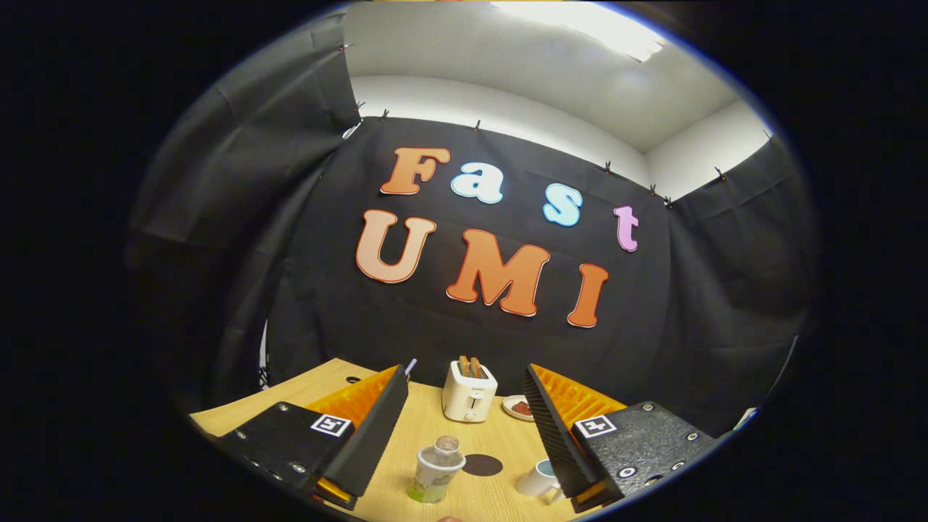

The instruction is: Take the bottle from table, then pour the juice into the cup, finally place the bottle on the coaster

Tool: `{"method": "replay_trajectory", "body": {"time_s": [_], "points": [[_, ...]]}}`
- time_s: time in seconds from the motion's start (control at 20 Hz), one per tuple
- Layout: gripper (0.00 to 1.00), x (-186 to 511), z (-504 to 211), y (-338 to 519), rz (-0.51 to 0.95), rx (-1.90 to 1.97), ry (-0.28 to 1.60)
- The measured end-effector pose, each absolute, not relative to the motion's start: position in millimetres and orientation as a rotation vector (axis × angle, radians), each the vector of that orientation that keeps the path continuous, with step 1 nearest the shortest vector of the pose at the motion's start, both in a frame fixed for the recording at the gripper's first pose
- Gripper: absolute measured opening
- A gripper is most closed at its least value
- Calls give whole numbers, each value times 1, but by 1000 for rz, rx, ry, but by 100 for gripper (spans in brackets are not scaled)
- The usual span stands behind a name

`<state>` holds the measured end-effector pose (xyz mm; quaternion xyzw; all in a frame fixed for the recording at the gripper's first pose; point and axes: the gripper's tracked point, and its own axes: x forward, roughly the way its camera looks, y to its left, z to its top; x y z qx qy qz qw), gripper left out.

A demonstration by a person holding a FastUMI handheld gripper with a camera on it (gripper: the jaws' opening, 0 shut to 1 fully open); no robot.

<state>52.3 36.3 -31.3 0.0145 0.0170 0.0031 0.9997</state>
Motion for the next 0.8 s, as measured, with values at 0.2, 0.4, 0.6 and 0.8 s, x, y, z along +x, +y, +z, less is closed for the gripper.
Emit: {"method": "replay_trajectory", "body": {"time_s": [0.2, 0.4, 0.6, 0.8], "points": [[96, 45, -37, 42, 60, 170, 10], [96, 47, -73, 37, 40, 243, 72], [94, 41, -117, 31, -46, 183, 180], [94, 35, -161, 49, -49, 186, 265]]}}
